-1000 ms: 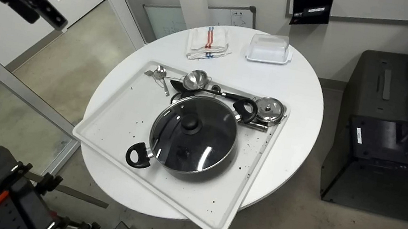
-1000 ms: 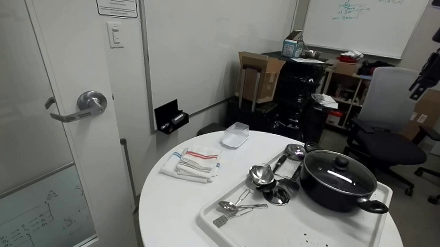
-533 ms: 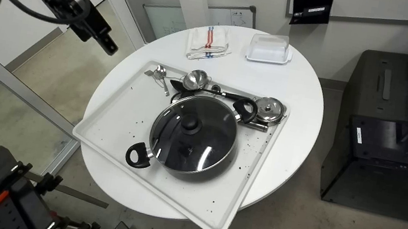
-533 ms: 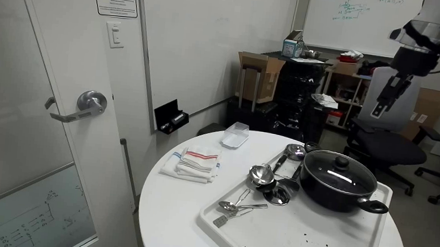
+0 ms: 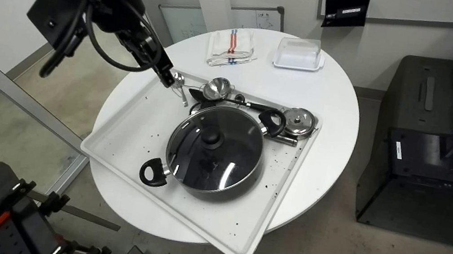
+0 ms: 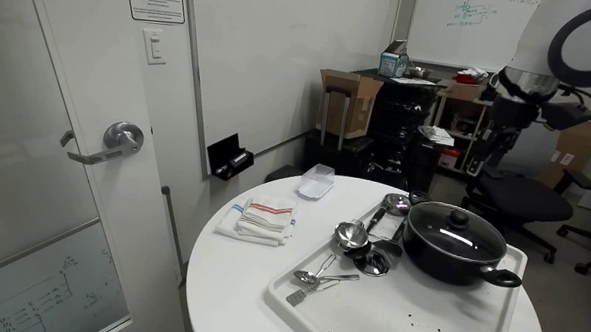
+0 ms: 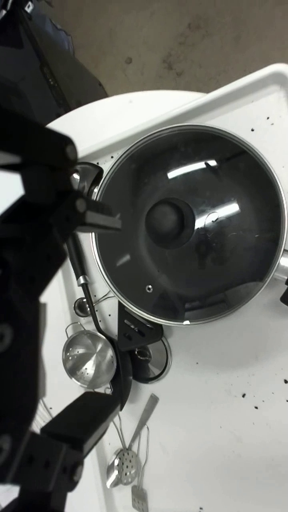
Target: Put the lid on the tray
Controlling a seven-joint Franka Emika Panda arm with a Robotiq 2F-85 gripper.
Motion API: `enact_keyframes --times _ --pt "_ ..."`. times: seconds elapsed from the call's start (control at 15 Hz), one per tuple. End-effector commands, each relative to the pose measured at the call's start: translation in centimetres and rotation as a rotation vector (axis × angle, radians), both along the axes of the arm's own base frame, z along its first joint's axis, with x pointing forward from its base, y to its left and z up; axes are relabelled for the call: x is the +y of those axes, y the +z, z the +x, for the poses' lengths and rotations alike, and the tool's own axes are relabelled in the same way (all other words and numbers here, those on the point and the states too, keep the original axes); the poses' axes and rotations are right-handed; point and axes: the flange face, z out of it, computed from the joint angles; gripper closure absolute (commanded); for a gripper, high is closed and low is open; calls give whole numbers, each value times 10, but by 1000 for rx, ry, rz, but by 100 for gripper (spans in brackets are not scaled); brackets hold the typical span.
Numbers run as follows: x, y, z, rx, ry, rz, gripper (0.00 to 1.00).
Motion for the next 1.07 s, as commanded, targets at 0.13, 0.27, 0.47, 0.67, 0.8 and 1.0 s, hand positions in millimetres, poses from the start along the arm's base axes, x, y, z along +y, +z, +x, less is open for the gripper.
enact_keyframes --times 0.13,0.27,0.47,0.67,0.8,1.0 --pt "-23 -46 27 26 -98 -13 0" --pt "-31 -57 32 38 -127 -17 0" --pt "-43 -72 38 56 -161 -28 0" --pt "-51 -87 41 73 -182 -42 0" --pt "-54 -99 40 90 -193 -48 0" --pt "-56 -115 39 108 -194 -51 0"
